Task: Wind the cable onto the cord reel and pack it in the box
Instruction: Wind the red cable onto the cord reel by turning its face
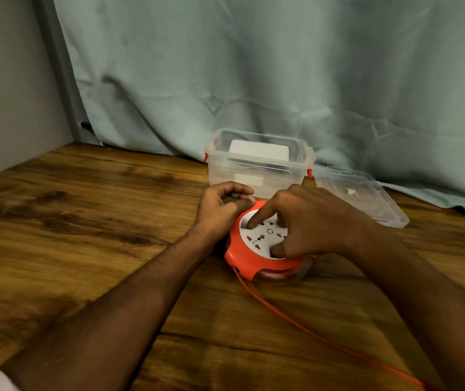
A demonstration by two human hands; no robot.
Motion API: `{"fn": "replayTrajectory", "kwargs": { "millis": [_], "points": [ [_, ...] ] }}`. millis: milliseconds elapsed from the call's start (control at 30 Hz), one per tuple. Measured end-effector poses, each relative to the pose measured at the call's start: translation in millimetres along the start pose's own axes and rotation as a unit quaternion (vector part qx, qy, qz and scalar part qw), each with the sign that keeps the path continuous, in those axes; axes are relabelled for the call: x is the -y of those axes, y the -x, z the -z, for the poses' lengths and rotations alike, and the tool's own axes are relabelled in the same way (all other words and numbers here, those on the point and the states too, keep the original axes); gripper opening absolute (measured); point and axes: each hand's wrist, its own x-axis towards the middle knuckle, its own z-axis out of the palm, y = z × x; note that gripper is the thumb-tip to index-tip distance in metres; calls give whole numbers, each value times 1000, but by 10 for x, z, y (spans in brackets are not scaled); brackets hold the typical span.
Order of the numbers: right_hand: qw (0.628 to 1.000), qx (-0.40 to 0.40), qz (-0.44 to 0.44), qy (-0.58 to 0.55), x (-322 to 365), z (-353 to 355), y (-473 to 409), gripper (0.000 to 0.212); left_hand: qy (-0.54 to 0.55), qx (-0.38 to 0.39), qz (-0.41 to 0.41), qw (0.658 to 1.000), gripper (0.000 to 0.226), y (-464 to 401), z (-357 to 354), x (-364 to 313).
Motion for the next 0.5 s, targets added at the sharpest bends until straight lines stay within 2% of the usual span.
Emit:
{"fn": "replayTrajectory", "kwargs": {
  "millis": [167, 333, 400, 500],
  "points": [
    [992, -41, -113, -45, 10, -168, -88, 68, 3, 3, -2, 1000, 17, 5, -2, -19],
    [953, -71, -249, -158, 97, -268, -153, 77, -4, 9, 3, 1000, 18, 43, -3, -79],
    [949, -64, -268, -151, 92, -265, -153, 73, -8, 13, 1, 1000, 19, 60, -10, -102],
    [963, -50, -240, -115, 69, -213, -133, 69, -12, 21, 1, 1000, 18, 74, -7, -112]
  ]
}}
